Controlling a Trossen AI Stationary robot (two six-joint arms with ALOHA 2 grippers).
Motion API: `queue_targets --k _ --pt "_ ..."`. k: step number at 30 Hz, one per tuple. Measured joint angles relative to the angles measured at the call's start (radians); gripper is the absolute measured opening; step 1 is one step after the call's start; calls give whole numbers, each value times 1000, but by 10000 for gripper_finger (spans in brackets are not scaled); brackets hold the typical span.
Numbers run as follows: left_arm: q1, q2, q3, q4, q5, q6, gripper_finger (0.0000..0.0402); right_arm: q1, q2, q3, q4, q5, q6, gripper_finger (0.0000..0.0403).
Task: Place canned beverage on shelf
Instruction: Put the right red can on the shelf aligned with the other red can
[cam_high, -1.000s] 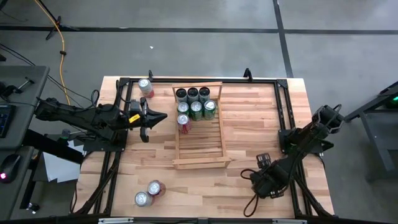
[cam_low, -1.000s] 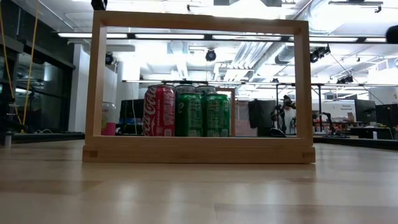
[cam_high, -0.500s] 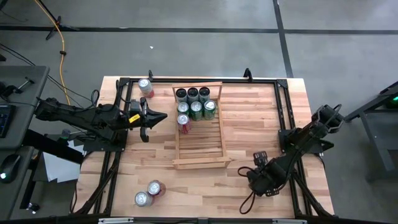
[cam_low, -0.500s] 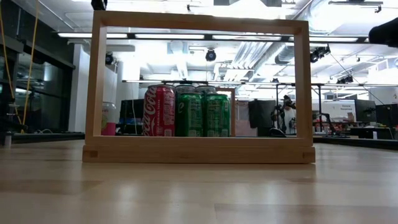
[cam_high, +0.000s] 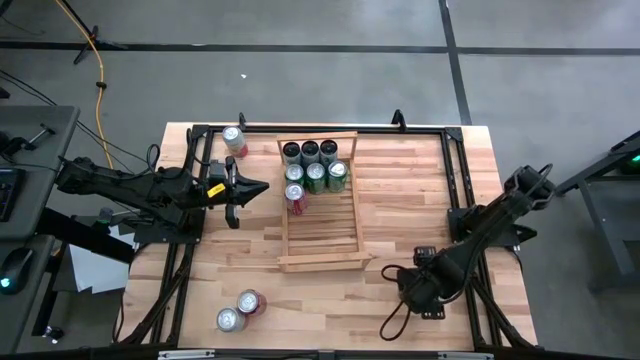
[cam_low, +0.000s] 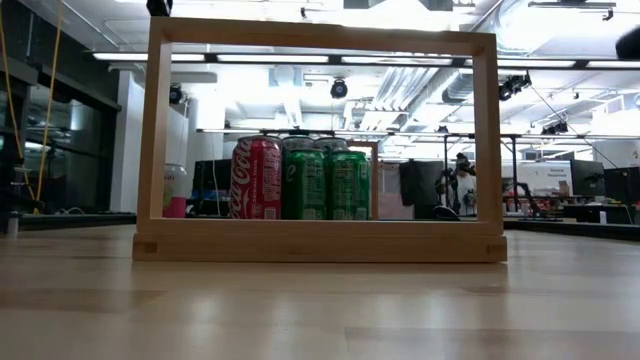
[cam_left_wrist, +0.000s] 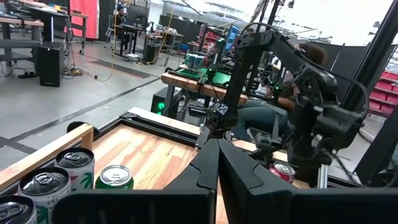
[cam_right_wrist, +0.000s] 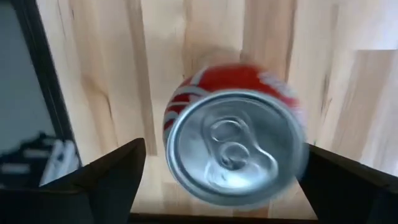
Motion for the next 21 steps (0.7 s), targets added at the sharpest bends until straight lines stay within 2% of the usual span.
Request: queue_targets --k 6,9,12,17,21 --pt "0 0 0 0 0 0 0 15 -80 28 -28 115 152 380" --pt "0 0 0 -1 0 0 0 35 -88 28 -30 118 139 380" --pt "0 0 0 -2 -2 0 0 53 -84 28 -23 123 12 380" --pt "0 0 0 -5 -4 0 0 54 -73 28 -21 209 -206 380" --pt "0 0 0 -7 -4 0 0 41 -72 28 -10 230 -372 380"
